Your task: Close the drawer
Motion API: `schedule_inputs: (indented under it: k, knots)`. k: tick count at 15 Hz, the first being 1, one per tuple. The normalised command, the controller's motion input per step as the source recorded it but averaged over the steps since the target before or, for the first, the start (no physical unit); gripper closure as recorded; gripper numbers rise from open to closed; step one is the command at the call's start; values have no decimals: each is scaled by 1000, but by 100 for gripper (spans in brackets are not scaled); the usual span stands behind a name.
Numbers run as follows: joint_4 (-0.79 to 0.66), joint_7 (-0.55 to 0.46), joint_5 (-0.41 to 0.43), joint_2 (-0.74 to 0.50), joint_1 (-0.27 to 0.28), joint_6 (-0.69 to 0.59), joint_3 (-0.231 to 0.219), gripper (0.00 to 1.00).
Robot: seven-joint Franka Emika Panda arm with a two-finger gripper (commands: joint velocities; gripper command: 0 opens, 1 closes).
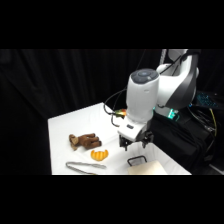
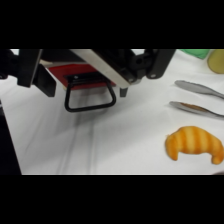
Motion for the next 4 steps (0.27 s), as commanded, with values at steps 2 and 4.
schedule_inputs:
  k: [2,4]
  knots:
    - [189,277,181,-337,-7,-479,-31,0]
    - [199,268,169,-234,-1,-411,-56,0]
